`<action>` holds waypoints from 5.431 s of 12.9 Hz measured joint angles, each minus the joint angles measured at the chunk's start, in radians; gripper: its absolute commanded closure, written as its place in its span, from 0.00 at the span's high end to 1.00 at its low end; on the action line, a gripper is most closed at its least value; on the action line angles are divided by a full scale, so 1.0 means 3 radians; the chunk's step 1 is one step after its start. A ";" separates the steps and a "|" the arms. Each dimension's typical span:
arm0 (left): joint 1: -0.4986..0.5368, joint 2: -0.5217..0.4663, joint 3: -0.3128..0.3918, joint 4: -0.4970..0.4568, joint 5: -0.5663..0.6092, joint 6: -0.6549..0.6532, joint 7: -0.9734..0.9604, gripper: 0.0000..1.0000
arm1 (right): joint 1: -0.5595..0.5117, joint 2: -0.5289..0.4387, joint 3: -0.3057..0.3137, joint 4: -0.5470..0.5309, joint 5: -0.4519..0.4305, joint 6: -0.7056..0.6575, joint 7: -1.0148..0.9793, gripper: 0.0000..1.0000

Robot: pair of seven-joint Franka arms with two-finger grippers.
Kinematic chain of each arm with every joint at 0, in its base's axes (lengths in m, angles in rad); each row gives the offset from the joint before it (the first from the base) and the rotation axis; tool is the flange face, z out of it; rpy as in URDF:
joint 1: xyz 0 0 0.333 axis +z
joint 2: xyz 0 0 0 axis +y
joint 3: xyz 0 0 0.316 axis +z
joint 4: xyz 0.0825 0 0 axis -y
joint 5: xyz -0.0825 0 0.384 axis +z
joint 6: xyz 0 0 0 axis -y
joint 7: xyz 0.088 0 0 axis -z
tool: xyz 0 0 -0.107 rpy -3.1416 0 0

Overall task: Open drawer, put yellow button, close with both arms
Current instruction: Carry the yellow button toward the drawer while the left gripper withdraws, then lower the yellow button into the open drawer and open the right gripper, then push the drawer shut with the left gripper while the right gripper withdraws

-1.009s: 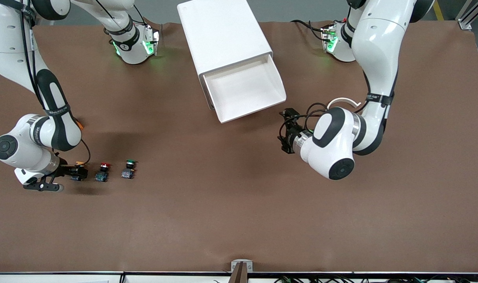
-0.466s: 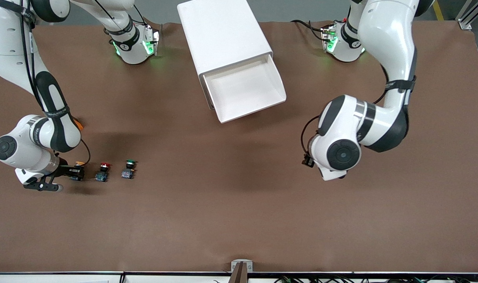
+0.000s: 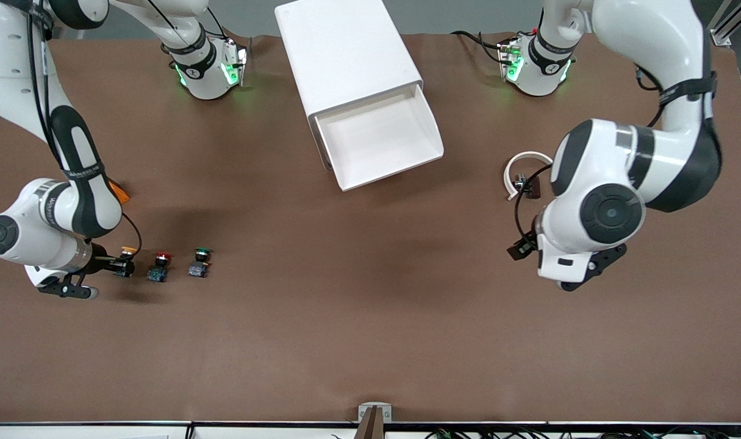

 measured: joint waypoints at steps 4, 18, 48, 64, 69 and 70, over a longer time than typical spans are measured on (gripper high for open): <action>0.0198 -0.0171 0.0001 -0.0035 0.0003 0.0000 0.0636 1.00 | 0.0486 -0.0680 0.0055 0.0084 0.0050 -0.1013 0.0988 0.00; 0.0409 -0.0588 -0.0003 -0.0830 0.0003 0.0657 0.1414 1.00 | 0.2844 -0.1364 0.0087 0.0664 0.0598 -0.1965 0.4997 0.00; 0.0383 -0.0675 -0.0651 -0.1723 -0.0005 0.1548 0.1478 1.00 | 0.3904 -0.0416 -0.0001 0.1147 0.0077 -0.1285 0.5748 1.00; 0.0127 -0.0498 -0.1596 -0.1805 -0.0397 0.1602 0.0411 1.00 | 0.1729 -0.0917 -0.0116 0.1521 0.0054 -0.2368 0.1449 1.00; -0.0157 -0.0440 -0.1602 -0.1812 -0.0398 0.1494 -0.0051 1.00 | 0.1040 -0.0965 -0.0120 0.1510 0.0035 -0.2415 0.0424 1.00; -0.0207 -0.0441 -0.1611 -0.1812 -0.0398 0.1437 -0.0094 1.00 | 0.0956 -0.0974 -0.0120 0.1505 0.0018 -0.2425 0.0306 1.00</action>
